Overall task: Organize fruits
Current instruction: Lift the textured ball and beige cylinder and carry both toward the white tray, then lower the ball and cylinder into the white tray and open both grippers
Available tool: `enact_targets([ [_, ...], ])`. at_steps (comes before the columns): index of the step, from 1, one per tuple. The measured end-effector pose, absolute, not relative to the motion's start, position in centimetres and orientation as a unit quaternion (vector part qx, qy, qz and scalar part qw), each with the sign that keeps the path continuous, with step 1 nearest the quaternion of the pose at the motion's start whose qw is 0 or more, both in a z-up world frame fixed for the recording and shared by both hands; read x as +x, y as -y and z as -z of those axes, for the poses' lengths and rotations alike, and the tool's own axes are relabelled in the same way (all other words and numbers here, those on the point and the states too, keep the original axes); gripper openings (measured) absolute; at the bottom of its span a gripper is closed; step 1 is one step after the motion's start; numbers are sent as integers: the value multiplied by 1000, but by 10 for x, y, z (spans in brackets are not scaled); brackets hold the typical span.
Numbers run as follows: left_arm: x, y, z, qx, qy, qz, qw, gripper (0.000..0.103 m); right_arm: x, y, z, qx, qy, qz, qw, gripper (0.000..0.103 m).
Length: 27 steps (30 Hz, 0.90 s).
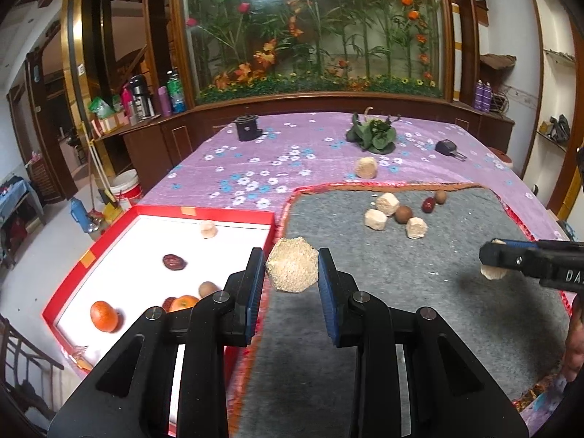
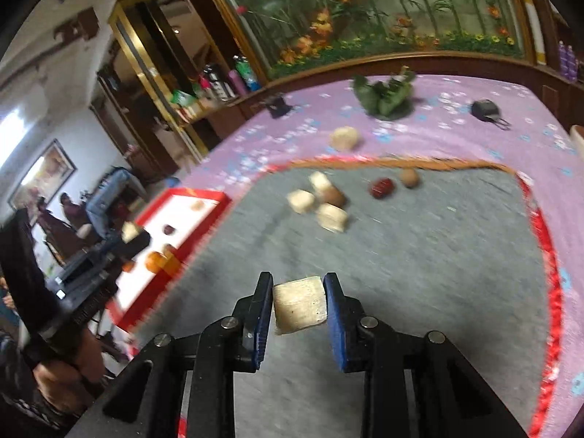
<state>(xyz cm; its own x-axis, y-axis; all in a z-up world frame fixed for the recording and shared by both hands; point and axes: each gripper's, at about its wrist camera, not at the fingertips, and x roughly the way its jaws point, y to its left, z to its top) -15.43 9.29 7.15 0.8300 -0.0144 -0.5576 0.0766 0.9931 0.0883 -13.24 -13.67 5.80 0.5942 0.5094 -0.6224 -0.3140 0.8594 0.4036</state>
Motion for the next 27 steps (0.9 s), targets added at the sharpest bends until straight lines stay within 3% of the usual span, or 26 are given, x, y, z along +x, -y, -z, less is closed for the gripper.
enact_targets([
  [27, -158, -195, -62, 0, -289, -66, 955, 28, -99, -38, -78, 106, -381, -351, 849, 27],
])
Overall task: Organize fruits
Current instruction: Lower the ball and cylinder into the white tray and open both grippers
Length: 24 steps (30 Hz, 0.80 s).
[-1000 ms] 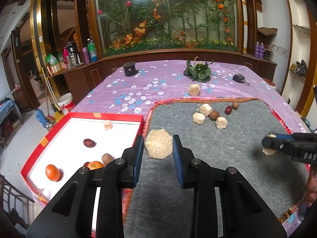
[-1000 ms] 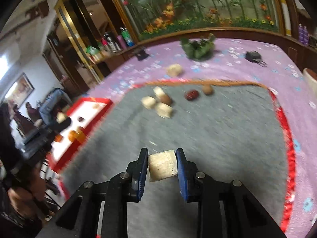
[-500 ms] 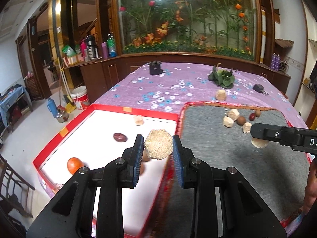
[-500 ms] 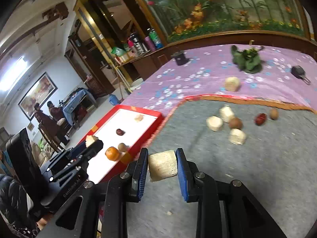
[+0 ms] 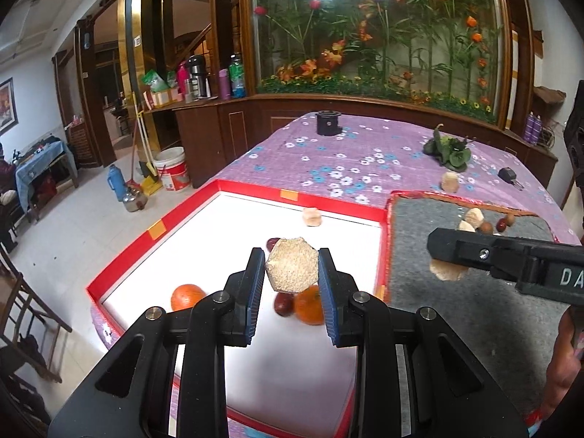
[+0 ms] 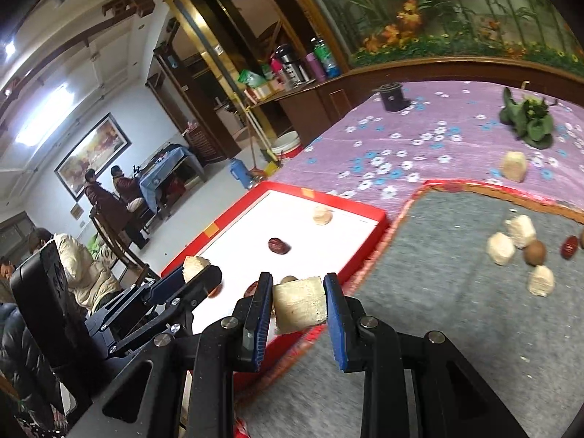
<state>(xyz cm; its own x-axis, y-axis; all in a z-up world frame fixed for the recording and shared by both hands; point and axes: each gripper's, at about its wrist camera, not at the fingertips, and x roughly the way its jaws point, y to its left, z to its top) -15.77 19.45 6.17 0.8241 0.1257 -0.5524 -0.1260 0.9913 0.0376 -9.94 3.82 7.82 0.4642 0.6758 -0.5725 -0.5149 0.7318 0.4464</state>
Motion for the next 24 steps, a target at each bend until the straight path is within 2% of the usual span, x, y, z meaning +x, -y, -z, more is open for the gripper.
enact_targets([
  [24, -146, -227, -40, -12, -316, -85, 945, 28, -70, -100, -43, 83, -412, -360, 833, 27],
])
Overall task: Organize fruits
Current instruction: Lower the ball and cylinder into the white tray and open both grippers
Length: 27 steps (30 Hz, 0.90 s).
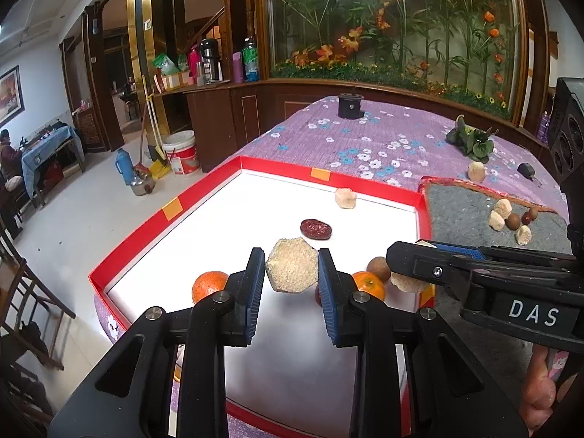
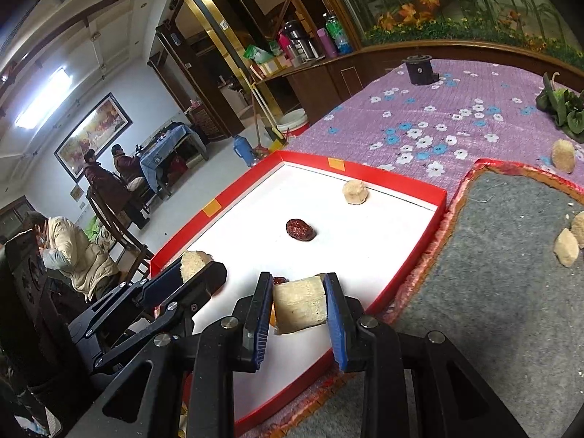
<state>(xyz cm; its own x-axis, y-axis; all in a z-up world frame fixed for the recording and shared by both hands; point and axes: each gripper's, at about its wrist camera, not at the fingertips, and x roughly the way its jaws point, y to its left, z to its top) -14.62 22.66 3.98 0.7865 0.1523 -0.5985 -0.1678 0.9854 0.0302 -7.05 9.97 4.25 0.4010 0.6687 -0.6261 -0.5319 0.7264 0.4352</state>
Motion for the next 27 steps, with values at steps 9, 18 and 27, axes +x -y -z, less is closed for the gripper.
enact_targets([
  [9, -137, -235, -30, -15, -329, -89, 940, 28, -63, -114, -31, 76, -419, -356, 832, 27],
  [18, -130, -242, -21, -19, -343, -95, 934, 28, -54, -123, -30, 79, -417, -356, 833, 27],
  [27, -128, -243, -20, -22, -352, -109, 929, 44, -48, -110, -36, 122, -412, -363, 827, 32],
])
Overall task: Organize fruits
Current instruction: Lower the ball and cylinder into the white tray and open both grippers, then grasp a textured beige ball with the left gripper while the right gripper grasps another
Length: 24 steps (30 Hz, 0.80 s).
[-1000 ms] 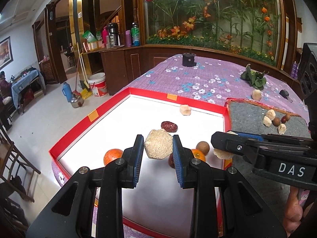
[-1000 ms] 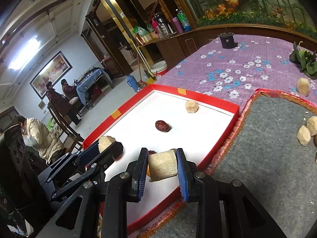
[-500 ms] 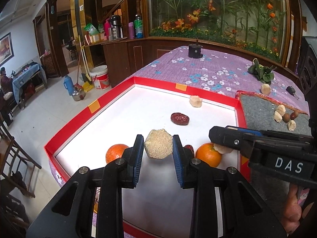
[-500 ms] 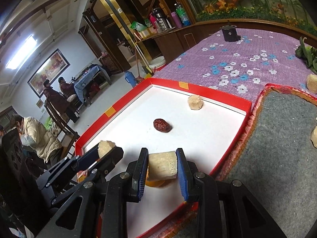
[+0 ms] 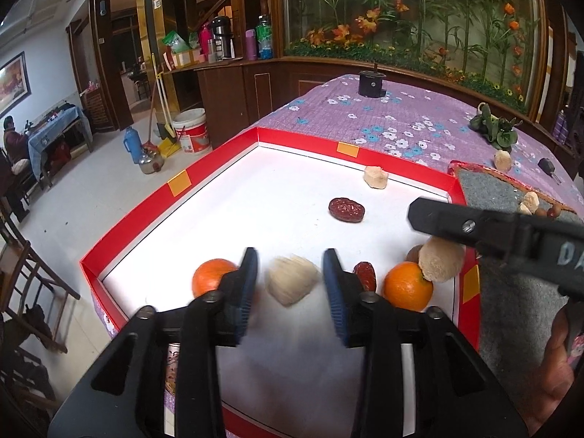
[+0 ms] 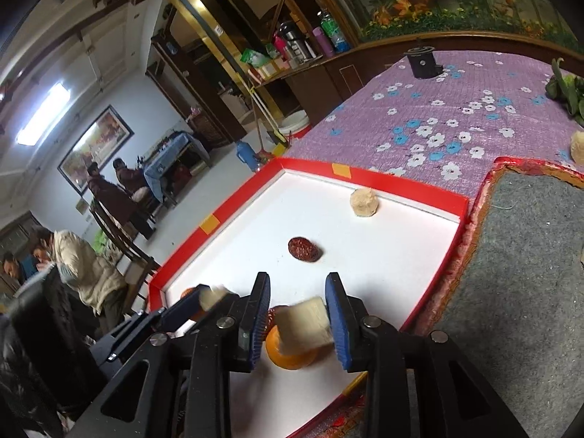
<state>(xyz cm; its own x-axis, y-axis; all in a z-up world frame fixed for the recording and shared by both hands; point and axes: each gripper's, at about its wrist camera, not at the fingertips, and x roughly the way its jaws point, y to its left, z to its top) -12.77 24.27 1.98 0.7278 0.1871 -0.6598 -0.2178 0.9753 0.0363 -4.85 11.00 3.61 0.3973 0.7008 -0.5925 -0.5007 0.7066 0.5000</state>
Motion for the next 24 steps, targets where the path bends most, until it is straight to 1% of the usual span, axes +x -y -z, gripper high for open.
enact_targets([
  [1, -129, -241, -21, -19, -350, -114, 930, 54, -48, -107, -37, 127, -410, -363, 827, 33],
  [2, -130, -240, -22, -17, -348, -118, 930, 61, -48, -102, -38, 134, -407, -361, 828, 33],
  [4, -132, -240, -24, -18, -343, -125, 931, 65, -47, -93, -38, 145, -405, -355, 830, 34],
  [9, -133, -233, -29, -19, -344, -122, 931, 65, -44, -69, -33, 172, -411, -341, 828, 35],
  [18, -136, -186, -38, 28, -342, -83, 936, 66, -53, -15, -31, 191, -406, -309, 839, 35],
  [22, -137, -163, -40, 52, -340, -66, 937, 70, -58, 35, -31, 206, -397, -272, 852, 35],
  [24, -136, -151, -41, 67, -338, -57, 937, 70, -59, 60, -30, 206, -399, -246, 859, 36],
])
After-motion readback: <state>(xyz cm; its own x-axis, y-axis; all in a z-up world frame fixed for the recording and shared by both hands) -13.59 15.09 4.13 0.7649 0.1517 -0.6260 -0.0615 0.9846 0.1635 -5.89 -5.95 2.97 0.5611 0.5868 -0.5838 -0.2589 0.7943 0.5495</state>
